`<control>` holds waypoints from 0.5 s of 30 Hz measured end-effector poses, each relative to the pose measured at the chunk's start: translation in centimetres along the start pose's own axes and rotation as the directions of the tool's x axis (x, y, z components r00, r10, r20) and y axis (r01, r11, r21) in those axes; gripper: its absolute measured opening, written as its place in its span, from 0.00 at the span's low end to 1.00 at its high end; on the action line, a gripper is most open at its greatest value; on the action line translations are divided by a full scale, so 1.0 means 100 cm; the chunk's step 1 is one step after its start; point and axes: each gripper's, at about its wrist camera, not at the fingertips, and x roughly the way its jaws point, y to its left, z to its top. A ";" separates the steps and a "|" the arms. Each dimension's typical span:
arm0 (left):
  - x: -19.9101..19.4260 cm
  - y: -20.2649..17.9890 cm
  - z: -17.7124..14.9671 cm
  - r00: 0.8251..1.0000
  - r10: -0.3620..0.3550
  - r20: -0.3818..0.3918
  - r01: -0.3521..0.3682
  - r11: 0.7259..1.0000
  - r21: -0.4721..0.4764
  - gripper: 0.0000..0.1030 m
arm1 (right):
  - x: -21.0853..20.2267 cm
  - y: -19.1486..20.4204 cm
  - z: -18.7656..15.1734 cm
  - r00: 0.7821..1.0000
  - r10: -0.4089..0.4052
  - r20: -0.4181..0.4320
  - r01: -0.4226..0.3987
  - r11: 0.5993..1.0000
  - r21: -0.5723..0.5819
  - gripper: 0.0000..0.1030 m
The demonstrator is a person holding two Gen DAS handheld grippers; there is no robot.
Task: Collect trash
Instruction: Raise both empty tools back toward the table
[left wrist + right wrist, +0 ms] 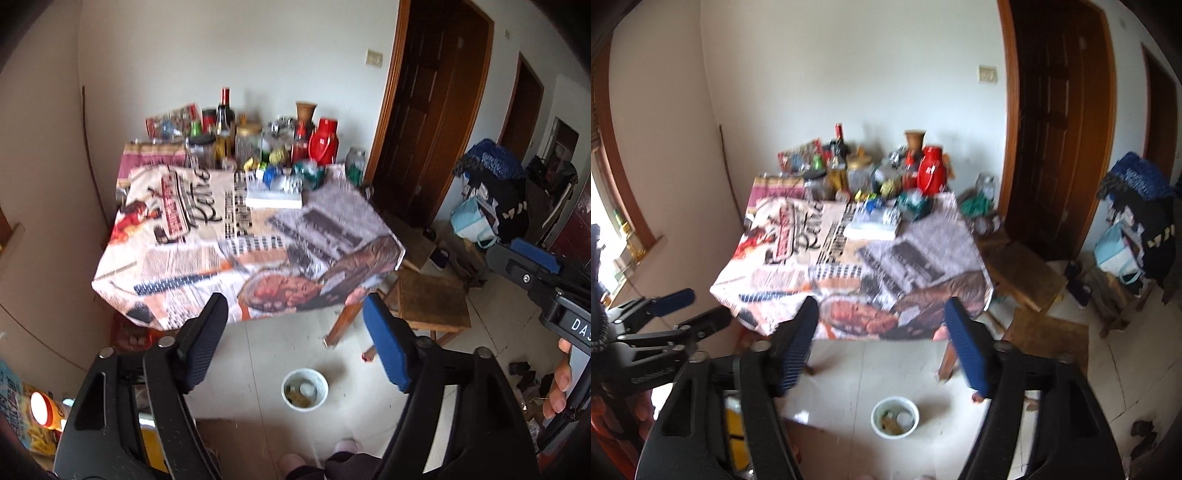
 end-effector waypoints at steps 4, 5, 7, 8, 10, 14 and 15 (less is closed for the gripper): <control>-0.009 0.003 0.013 0.999 -0.006 0.054 0.006 1.000 -0.002 0.88 | -0.005 -0.002 0.007 0.998 -0.032 0.054 0.031 0.999 0.005 0.86; -0.009 0.004 0.016 0.998 -0.008 0.061 0.008 1.000 -0.004 0.90 | -0.005 -0.003 0.009 0.998 -0.034 0.059 0.033 0.999 0.006 0.88; -0.006 0.003 0.024 0.998 -0.010 0.069 0.011 1.000 -0.005 0.91 | 0.000 -0.007 0.015 0.997 -0.043 0.070 0.043 0.999 0.009 0.91; -0.002 0.002 0.029 0.997 -0.010 0.071 0.010 1.000 -0.004 0.91 | 0.001 -0.007 0.016 0.996 -0.047 0.075 0.046 0.999 0.008 0.91; 0.005 -0.001 0.034 0.997 -0.007 0.073 0.007 1.000 -0.002 0.91 | 0.009 -0.011 0.023 0.996 -0.046 0.077 0.046 0.999 0.001 0.91; 0.027 -0.005 0.051 0.997 0.009 0.079 -0.008 1.000 -0.003 0.91 | 0.028 -0.023 0.036 0.996 -0.025 0.088 0.025 1.000 -0.002 0.91; 0.034 -0.007 0.057 0.997 0.016 0.082 -0.015 1.000 -0.009 0.91 | 0.034 -0.028 0.042 0.996 -0.015 0.091 0.015 1.000 -0.001 0.91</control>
